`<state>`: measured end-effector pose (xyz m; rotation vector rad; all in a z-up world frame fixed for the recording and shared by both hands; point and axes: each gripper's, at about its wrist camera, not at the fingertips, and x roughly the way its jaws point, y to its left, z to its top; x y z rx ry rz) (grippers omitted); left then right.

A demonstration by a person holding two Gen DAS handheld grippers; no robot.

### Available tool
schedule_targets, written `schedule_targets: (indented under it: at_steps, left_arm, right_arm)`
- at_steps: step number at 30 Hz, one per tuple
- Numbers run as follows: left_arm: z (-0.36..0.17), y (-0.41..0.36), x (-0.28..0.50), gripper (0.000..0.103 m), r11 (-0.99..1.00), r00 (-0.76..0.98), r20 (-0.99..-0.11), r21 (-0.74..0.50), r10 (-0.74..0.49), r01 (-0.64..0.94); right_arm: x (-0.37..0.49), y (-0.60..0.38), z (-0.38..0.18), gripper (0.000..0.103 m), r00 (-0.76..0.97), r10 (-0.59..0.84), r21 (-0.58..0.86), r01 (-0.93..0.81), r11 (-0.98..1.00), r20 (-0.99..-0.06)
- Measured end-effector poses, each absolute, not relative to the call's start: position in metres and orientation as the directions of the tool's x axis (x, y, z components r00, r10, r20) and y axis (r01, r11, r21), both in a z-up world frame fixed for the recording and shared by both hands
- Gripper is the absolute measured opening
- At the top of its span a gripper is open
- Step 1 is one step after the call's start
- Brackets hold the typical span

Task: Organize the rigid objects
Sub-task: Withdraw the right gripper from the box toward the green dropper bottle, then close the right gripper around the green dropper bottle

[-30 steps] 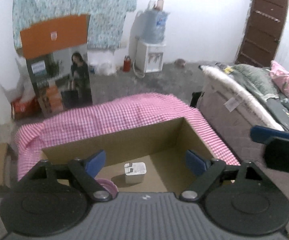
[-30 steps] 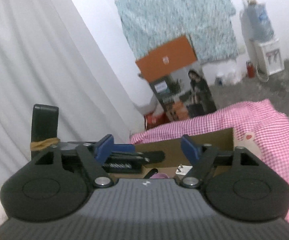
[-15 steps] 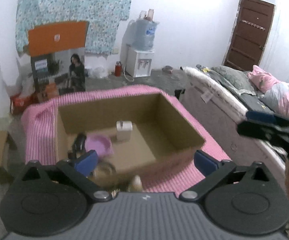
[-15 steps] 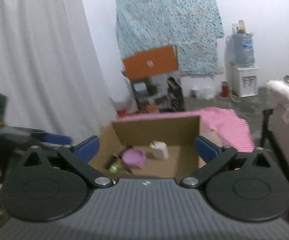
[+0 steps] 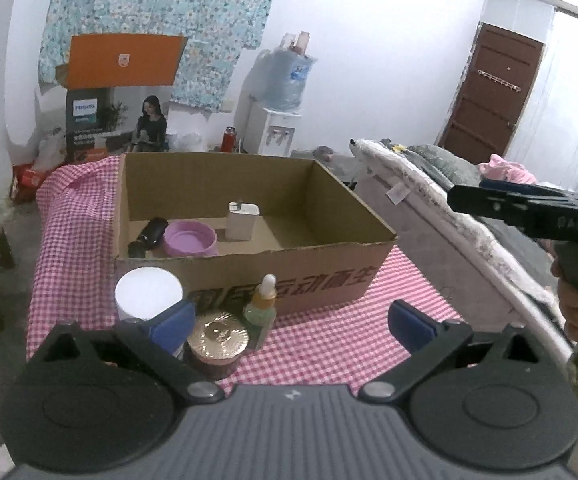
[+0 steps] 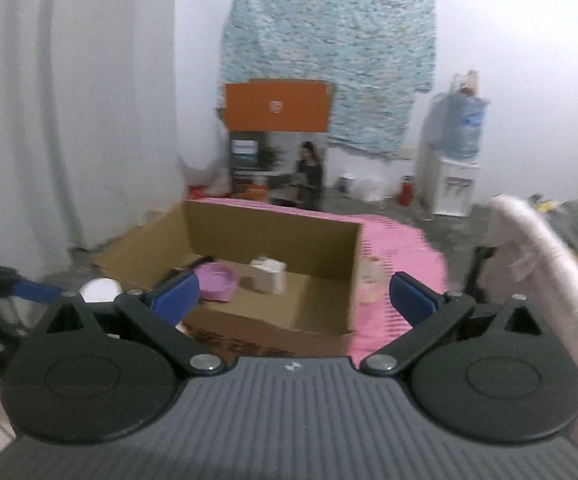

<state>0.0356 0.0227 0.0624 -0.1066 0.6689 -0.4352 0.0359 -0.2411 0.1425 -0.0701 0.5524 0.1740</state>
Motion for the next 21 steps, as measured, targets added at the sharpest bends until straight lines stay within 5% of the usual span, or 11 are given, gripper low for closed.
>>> schedule_targets:
  at_steps: [12,21]
  left_arm:
    - [0.006,-0.042,0.044,0.1,0.909,0.79,-0.557,0.139,-0.256,0.393]
    - [-0.016,-0.049,0.079,0.061,0.921,0.803,-0.559,0.162,-0.21,0.354]
  right_arm:
    - [0.083,-0.205,0.057,0.099,0.701,0.362,0.278,-0.237,0.931,-0.614]
    - [0.124,-0.181,0.017,0.048,0.605,0.399,0.304,-0.259,0.917,-0.689]
